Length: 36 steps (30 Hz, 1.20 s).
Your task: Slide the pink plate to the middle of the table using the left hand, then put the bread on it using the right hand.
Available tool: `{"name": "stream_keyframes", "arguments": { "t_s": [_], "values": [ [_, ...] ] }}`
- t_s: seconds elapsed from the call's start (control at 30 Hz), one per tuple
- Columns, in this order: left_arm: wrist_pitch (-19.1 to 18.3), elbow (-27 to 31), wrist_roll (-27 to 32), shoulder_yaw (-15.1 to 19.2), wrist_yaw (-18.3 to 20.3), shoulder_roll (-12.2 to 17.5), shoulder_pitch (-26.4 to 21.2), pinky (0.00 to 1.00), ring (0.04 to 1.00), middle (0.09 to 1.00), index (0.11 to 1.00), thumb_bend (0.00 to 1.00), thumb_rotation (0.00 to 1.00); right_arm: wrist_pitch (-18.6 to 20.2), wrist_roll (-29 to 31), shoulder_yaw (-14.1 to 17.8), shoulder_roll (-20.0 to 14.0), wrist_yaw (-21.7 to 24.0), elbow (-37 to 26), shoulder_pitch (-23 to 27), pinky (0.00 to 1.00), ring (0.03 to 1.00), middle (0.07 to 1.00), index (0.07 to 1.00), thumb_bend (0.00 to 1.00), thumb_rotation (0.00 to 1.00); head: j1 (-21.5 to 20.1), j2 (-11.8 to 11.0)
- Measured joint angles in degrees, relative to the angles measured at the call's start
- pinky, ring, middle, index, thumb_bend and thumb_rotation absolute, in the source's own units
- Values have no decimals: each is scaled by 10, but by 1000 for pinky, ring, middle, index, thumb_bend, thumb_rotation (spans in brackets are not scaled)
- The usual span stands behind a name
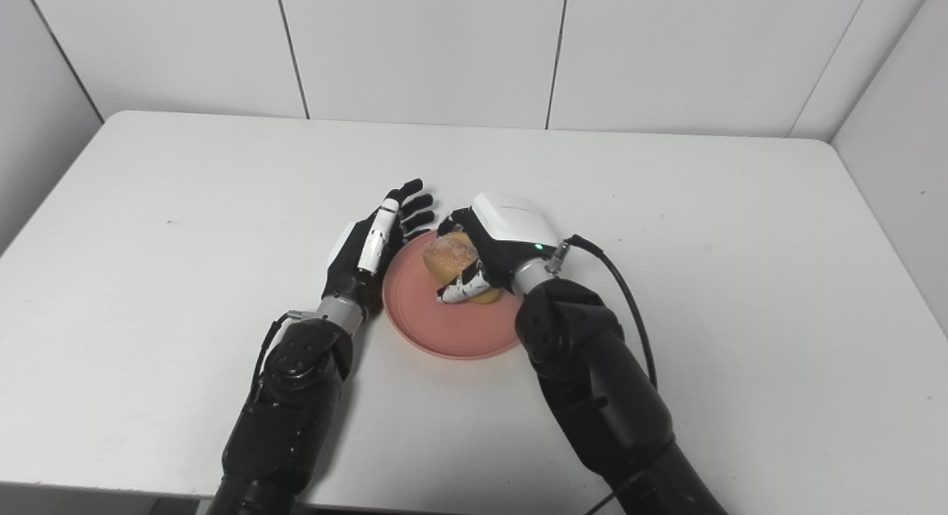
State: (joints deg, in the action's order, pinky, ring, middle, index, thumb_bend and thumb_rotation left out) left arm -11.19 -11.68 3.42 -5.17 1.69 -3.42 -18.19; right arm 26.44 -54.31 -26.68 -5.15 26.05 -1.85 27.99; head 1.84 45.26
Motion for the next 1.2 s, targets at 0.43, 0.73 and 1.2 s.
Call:
{"name": "stream_keyframes", "arguments": {
  "t_s": [0.43, 0.73, 1.2],
  "values": [
    [-8, 4, -2, -2, 0, 2, 0, 825, 861, 871, 859, 313, 1000, 1, -25, -17, -6, 37, -6, -2, 408, 495, 575, 648, 478, 137, 0, -1],
    [-8, 4, -6, -2, 1, 2, 0, 825, 855, 863, 852, 324, 1000, 1, -43, -17, -11, 84, -29, -2, 263, 344, 450, 489, 514, 152, -1, -3],
    [-8, 4, -11, -4, 6, 5, 0, 855, 860, 865, 859, 334, 1000, 2, -60, -10, -26, 110, -52, -2, 600, 749, 806, 797, 877, 443, -4, -5]
  ]
}}
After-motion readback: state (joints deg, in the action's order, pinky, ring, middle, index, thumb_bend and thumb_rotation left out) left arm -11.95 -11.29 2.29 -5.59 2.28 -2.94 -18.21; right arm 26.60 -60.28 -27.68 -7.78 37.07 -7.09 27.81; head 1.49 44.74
